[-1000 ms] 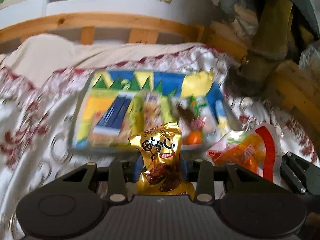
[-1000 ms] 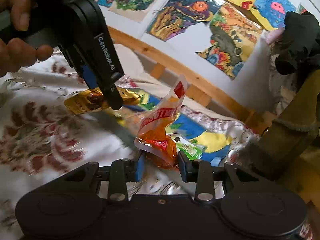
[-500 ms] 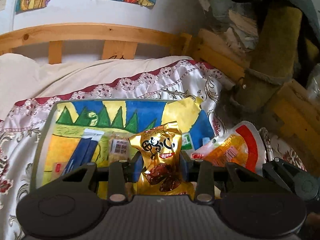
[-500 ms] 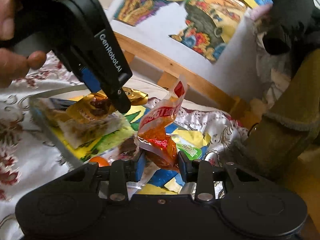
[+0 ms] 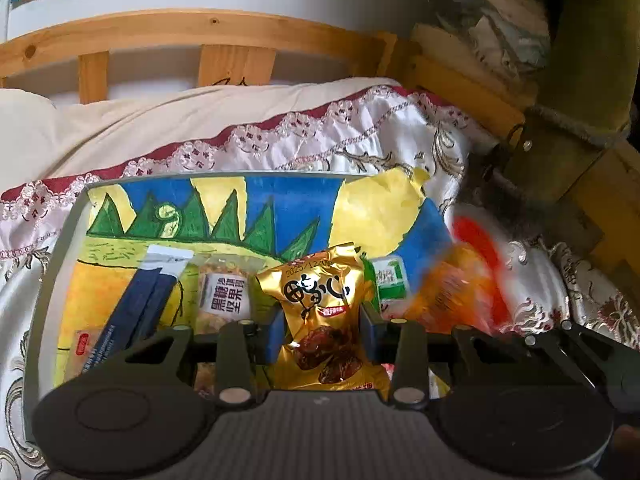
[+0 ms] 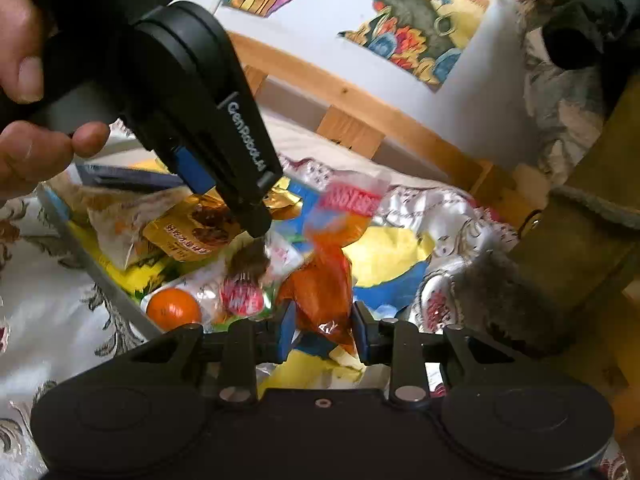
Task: Organize snacks
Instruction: 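Open both tools to release the duck pouch and snack bag into the tray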
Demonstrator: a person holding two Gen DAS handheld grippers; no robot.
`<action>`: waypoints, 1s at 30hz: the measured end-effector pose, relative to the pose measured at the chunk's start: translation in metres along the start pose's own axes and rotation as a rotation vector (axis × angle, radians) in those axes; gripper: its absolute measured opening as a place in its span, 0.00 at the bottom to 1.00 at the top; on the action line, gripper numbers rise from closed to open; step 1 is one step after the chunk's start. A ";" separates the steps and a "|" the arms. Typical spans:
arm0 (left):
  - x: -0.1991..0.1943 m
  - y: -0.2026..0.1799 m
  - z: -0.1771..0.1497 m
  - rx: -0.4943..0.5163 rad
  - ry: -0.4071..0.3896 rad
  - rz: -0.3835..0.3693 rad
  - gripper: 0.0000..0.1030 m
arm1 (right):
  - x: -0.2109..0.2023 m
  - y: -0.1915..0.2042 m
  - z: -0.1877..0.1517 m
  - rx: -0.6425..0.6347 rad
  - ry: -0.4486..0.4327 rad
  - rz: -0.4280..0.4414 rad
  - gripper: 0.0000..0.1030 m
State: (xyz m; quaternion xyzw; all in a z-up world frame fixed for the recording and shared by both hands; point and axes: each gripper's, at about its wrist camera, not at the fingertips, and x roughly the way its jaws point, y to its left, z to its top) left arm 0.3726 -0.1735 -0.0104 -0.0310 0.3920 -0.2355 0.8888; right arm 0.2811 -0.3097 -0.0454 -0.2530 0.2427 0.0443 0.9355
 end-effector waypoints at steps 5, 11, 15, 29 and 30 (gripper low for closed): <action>0.006 -0.001 -0.005 0.004 0.016 0.019 0.42 | 0.003 0.004 -0.005 -0.004 0.015 0.012 0.29; 0.006 -0.002 -0.007 0.007 0.025 0.040 0.46 | -0.003 -0.003 -0.009 0.068 0.034 0.030 0.36; 0.004 -0.003 -0.008 0.005 0.029 0.053 0.53 | -0.008 -0.007 -0.009 0.108 0.047 0.034 0.46; -0.068 -0.013 -0.028 0.066 -0.216 0.132 0.99 | -0.061 -0.021 -0.001 0.215 -0.024 0.032 0.81; -0.074 -0.014 -0.030 0.080 -0.224 0.135 0.99 | -0.065 -0.022 0.001 0.224 -0.034 0.031 0.81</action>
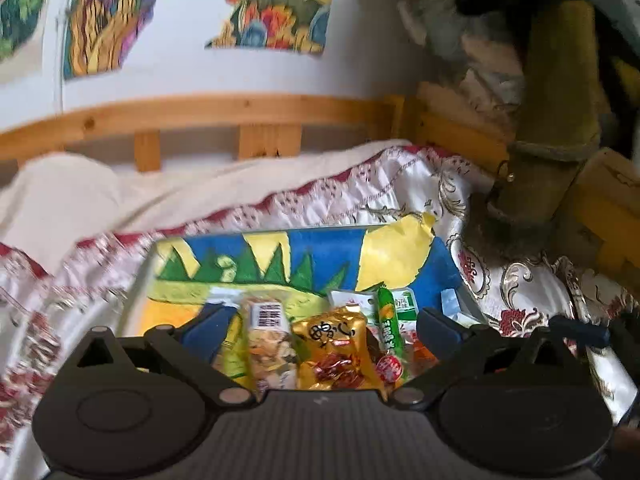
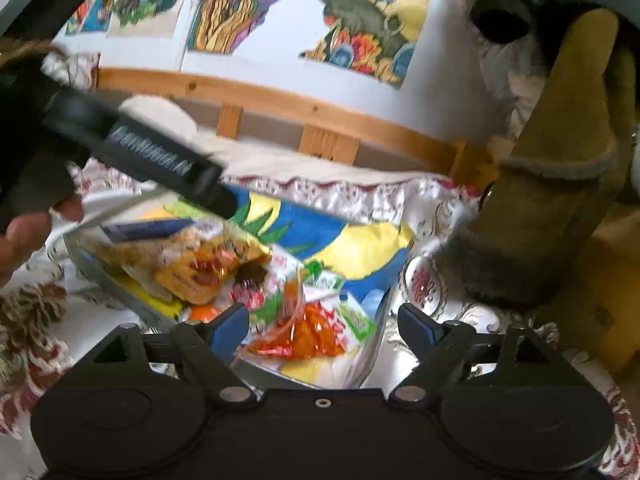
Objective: Organize snacks
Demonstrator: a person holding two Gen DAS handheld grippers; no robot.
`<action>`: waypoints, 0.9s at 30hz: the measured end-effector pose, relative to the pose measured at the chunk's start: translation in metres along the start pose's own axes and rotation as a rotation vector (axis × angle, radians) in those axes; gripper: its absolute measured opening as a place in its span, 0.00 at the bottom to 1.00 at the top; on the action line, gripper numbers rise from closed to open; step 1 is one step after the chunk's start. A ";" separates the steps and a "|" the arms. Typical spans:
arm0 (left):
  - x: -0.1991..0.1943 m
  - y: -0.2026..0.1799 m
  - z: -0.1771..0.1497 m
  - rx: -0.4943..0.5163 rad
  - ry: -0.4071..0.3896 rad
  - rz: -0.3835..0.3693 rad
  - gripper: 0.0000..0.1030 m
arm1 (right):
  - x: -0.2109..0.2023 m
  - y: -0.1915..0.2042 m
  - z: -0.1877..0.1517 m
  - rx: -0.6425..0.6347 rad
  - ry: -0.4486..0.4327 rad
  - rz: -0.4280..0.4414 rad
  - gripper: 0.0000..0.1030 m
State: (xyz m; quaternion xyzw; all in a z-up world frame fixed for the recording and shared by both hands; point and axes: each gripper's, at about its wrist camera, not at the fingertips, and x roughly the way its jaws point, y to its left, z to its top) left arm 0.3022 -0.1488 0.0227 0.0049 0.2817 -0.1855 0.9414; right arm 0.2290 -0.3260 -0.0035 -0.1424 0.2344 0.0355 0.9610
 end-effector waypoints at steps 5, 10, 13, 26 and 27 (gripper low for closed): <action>-0.030 0.002 -0.006 0.004 -0.037 0.017 0.99 | -0.024 -0.002 0.011 0.052 -0.055 0.008 0.87; -0.061 0.015 -0.011 -0.052 -0.085 0.048 0.99 | -0.053 0.001 0.018 0.086 -0.119 0.001 0.93; -0.080 0.025 -0.014 -0.094 -0.113 0.071 0.99 | -0.071 0.000 0.021 0.132 -0.157 -0.002 0.95; -0.146 0.057 -0.040 -0.178 -0.182 0.176 1.00 | -0.126 0.020 0.021 0.203 -0.224 0.040 0.99; -0.150 0.058 -0.043 -0.181 -0.182 0.180 1.00 | -0.130 0.022 0.021 0.204 -0.224 0.045 0.99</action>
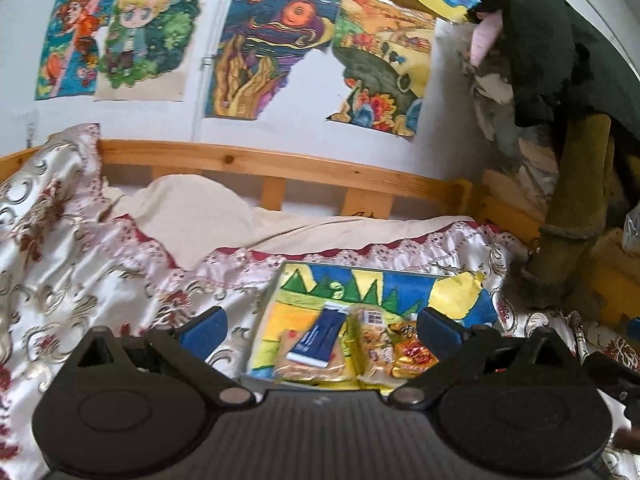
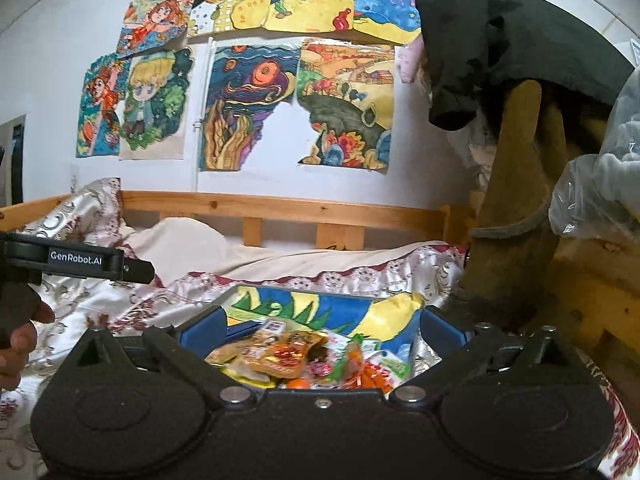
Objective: Organize snacks
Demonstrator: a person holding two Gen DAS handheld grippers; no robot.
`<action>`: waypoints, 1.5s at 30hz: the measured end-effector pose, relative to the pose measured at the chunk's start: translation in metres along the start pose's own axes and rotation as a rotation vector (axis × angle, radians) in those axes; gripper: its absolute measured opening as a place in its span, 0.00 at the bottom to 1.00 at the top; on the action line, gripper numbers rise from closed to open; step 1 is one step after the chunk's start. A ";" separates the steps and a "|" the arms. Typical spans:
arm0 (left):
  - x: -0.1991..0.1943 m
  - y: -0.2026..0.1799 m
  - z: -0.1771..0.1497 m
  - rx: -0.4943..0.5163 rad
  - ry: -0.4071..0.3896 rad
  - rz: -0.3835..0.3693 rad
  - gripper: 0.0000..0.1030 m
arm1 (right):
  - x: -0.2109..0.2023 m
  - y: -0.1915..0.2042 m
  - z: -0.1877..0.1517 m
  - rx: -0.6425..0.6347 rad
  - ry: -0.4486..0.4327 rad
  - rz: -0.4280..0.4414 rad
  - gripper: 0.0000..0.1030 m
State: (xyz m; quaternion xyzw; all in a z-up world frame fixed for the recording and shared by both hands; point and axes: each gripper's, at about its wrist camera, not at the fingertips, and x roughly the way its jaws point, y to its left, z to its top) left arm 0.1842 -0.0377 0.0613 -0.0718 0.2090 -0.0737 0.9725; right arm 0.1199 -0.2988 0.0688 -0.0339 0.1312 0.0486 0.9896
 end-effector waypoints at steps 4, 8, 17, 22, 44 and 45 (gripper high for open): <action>-0.015 0.010 -0.007 0.004 0.000 0.022 1.00 | -0.012 0.011 0.000 0.002 0.008 0.020 0.99; -0.028 0.018 -0.016 0.015 0.019 0.040 1.00 | -0.024 0.021 -0.002 0.016 0.017 0.037 0.99; -0.051 0.035 -0.041 -0.007 0.060 0.070 1.00 | -0.038 0.037 -0.011 0.038 0.060 0.034 0.99; -0.053 0.042 -0.055 0.022 0.092 0.087 1.00 | -0.041 0.045 -0.025 0.052 0.111 -0.007 0.99; -0.042 0.044 -0.091 0.122 0.161 0.056 1.00 | -0.024 0.054 -0.057 0.112 0.250 -0.048 0.99; -0.040 0.044 -0.092 0.123 0.165 0.053 1.00 | -0.023 0.053 -0.058 0.118 0.254 -0.050 0.99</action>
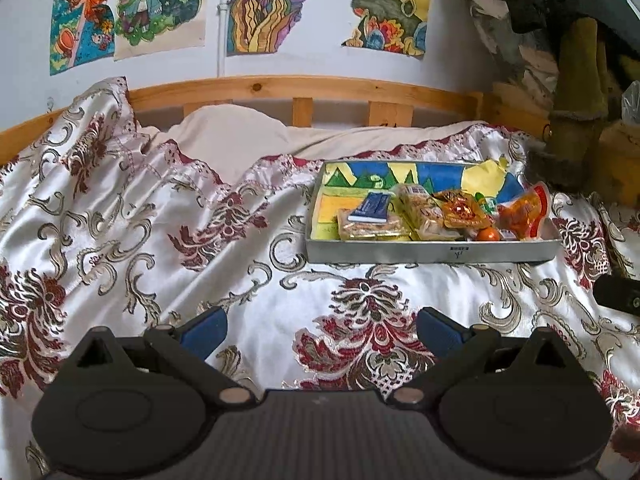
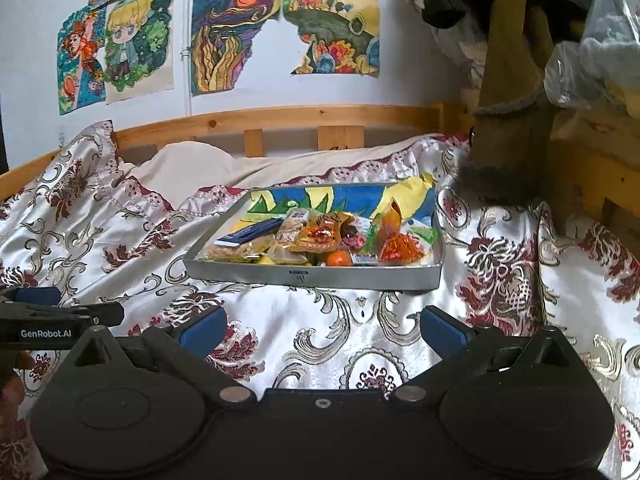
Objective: Organize snacks
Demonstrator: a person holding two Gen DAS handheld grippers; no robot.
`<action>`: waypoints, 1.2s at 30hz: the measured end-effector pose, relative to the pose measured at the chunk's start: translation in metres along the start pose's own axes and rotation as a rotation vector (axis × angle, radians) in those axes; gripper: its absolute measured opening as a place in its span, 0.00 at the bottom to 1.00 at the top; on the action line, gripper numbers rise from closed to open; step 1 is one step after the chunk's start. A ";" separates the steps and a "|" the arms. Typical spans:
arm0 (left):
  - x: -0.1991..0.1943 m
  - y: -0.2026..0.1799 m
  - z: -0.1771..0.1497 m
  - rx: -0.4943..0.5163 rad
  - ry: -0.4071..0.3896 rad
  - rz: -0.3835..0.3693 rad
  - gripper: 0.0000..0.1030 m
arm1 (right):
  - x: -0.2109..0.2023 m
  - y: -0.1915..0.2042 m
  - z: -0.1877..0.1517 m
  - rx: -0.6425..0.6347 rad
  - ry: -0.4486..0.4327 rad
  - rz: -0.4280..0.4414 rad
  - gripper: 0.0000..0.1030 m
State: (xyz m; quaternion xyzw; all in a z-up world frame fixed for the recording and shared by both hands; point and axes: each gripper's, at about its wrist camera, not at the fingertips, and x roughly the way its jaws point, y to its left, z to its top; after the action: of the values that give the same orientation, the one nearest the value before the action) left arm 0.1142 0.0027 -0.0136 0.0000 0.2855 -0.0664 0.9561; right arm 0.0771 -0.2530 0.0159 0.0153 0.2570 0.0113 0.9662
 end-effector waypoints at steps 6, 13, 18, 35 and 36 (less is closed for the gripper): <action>0.008 -0.002 -0.004 0.007 0.030 -0.016 1.00 | 0.006 -0.004 -0.006 0.015 0.031 -0.007 0.99; 0.016 -0.006 -0.010 0.014 0.069 -0.025 1.00 | 0.015 -0.008 -0.011 0.032 0.063 -0.011 0.99; 0.018 -0.006 -0.011 0.018 0.080 -0.031 1.00 | 0.019 -0.008 -0.013 0.031 0.074 -0.008 0.99; 0.019 -0.008 -0.012 0.012 0.084 -0.028 1.00 | 0.023 -0.008 -0.015 0.027 0.084 -0.006 0.99; 0.020 -0.008 -0.012 0.011 0.085 -0.027 1.00 | 0.023 -0.009 -0.015 0.029 0.084 -0.006 0.99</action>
State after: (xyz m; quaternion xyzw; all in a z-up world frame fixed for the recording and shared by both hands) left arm 0.1225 -0.0077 -0.0344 0.0041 0.3253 -0.0807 0.9422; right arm 0.0895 -0.2607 -0.0087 0.0279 0.2977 0.0056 0.9542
